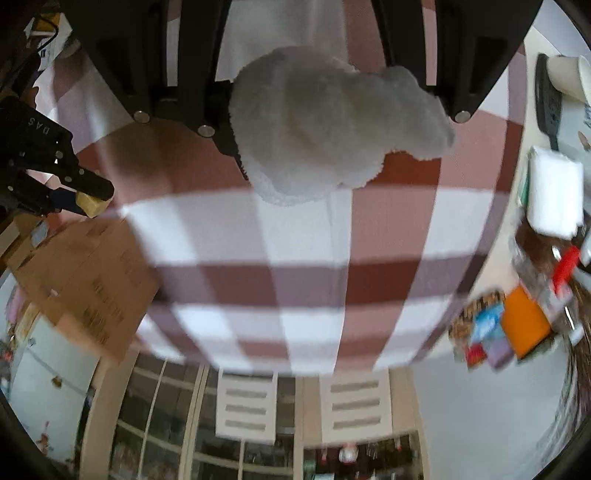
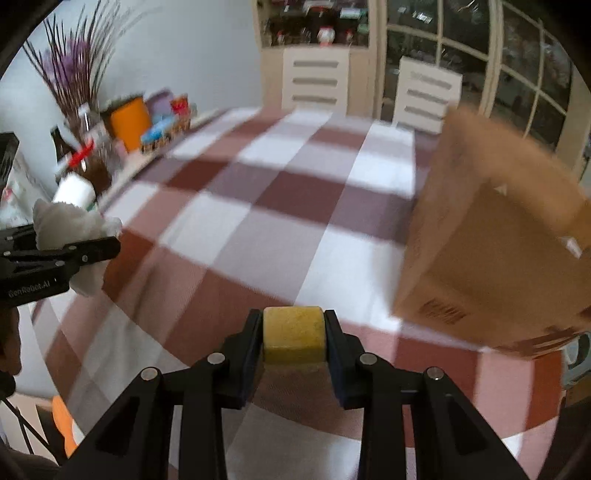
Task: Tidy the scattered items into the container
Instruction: 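Carry the white plush and yellow block over the cardboard box with both tools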
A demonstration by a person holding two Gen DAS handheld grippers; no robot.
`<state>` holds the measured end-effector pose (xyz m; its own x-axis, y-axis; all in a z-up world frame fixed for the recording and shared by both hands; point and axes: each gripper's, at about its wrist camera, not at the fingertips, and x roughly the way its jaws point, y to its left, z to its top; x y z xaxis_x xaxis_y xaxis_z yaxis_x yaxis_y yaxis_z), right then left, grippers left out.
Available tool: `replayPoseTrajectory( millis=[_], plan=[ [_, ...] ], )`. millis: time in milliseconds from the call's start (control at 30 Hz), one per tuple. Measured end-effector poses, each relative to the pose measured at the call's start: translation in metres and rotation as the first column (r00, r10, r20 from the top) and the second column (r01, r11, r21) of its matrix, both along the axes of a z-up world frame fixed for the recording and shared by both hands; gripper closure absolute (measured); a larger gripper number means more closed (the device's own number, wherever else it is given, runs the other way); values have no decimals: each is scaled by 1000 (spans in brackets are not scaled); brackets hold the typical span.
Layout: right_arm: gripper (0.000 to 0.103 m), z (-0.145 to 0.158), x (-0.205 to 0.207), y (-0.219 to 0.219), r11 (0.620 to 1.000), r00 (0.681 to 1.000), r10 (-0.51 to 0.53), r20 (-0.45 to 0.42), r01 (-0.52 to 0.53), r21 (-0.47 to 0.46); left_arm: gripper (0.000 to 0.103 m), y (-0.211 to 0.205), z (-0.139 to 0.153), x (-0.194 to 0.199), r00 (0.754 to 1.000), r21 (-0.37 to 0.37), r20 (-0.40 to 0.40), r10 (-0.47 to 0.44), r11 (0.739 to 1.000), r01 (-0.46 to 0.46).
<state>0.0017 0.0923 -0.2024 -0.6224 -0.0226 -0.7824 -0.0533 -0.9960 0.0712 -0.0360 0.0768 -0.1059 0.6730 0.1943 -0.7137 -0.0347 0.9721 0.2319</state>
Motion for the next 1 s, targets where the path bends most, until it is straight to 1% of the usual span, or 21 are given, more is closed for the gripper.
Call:
replayPoseTrajectory(
  millis=[67,167,200,367,433,467,600,767,900,1000],
  plan=[
    [70,25,8,9,1000,999,-24,-42,25,14,54,-25,22,-4,997,28,64,-39,999,37],
    [70,59,21,27,997,994,-68,-90,71,27,54,-66,48,-1,987,90,125,-98,992,88],
    [70,69,26,34,995,991,-88,-104,91,27,53,-78,56,3,985,94,132,-111,991,99],
    [70,107,49,73,980,971,-187,-149,194,36,53,-136,89,34,981,54,128,-149,988,143],
    [70,118,59,88,970,959,-228,-168,239,44,53,-163,98,44,976,81,126,-179,982,170],
    [70,123,64,95,965,953,-247,-176,259,48,53,-175,101,49,974,88,118,-194,979,184],
    [70,141,80,121,944,927,-310,-211,327,52,53,-217,107,68,971,42,77,-227,974,224],
    [70,162,90,145,930,904,-342,-255,365,49,52,-262,103,85,972,43,19,-235,971,234],
    [70,169,88,158,929,900,-339,-275,366,50,52,-280,99,91,975,52,-8,-223,973,223],
    [70,169,83,167,932,901,-334,-278,360,46,52,-284,96,95,978,33,-24,-206,978,207]
  ],
)
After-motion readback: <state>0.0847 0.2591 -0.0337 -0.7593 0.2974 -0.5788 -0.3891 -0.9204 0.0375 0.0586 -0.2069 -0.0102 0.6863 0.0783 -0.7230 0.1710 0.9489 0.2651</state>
